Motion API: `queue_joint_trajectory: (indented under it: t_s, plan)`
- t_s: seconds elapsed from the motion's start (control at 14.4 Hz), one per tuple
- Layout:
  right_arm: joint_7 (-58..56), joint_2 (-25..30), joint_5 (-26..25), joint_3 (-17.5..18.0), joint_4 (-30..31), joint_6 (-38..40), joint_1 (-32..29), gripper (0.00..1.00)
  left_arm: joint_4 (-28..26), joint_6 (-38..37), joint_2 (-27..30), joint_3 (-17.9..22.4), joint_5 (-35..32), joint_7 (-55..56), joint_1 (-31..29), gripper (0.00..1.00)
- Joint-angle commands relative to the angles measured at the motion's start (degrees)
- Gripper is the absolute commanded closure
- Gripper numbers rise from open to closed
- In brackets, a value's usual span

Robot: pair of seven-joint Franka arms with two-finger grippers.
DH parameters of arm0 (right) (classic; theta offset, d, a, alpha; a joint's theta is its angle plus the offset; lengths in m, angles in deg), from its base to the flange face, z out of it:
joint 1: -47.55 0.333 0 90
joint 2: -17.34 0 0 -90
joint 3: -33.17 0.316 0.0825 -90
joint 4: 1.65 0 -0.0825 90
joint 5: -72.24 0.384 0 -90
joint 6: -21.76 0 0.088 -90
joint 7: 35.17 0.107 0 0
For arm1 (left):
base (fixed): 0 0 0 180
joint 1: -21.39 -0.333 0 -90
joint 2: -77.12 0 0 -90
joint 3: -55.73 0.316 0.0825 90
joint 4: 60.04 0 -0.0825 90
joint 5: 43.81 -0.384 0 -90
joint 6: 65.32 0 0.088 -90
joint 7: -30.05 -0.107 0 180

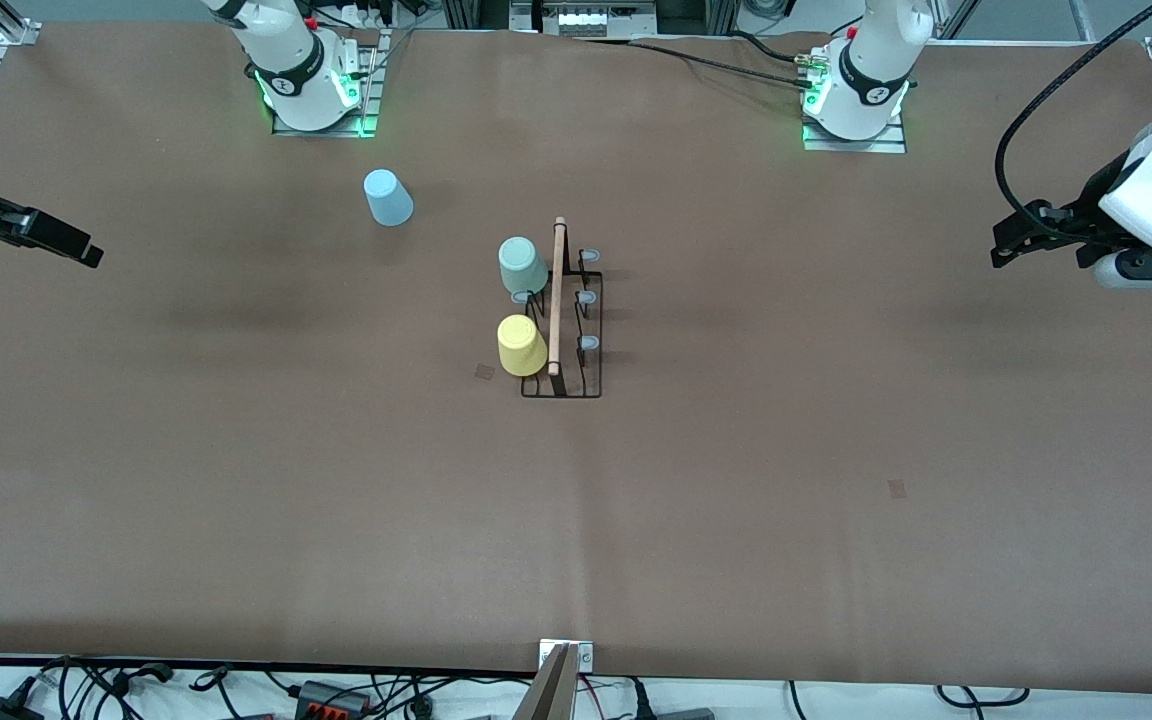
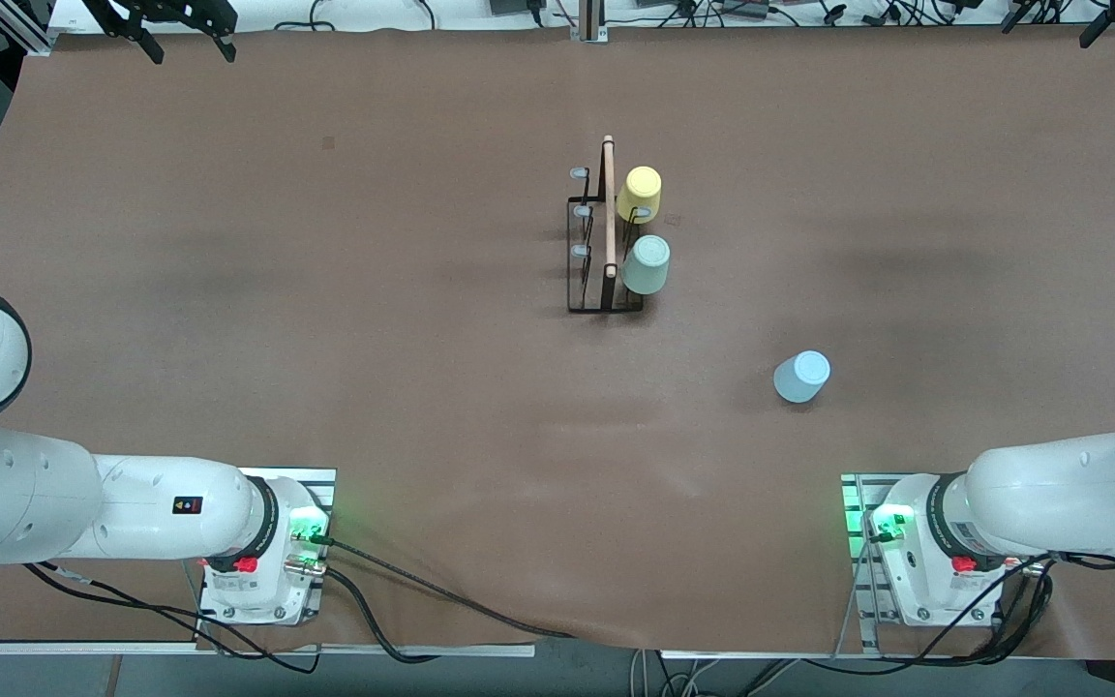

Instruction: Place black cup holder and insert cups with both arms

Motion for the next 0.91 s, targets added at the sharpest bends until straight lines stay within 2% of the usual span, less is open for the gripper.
queue_joint_trajectory:
  t_s: [0.0,0.56,0.84]
  plan:
    - [-3.1,0.3,0.3,-0.3,-0.9,-0.6,-0.1,0.0,1.0,-1.0,-0.1,0.0,1.1,-1.1,-0.2,0.0]
    - [-5.3,-0.1,-0.2,-0.3,-1.2,-0.3,-0.1,0.0,1.0,-1.0,-0.1,0.0,1.1,-1.2,-0.4,0.0]
    - [-5.6,-0.5,-0.4,-0.2,-3.6,-0.3,-0.1,0.0,1.0,-2.4,-0.1,0.0,1.1,-1.4,-0.6,0.0]
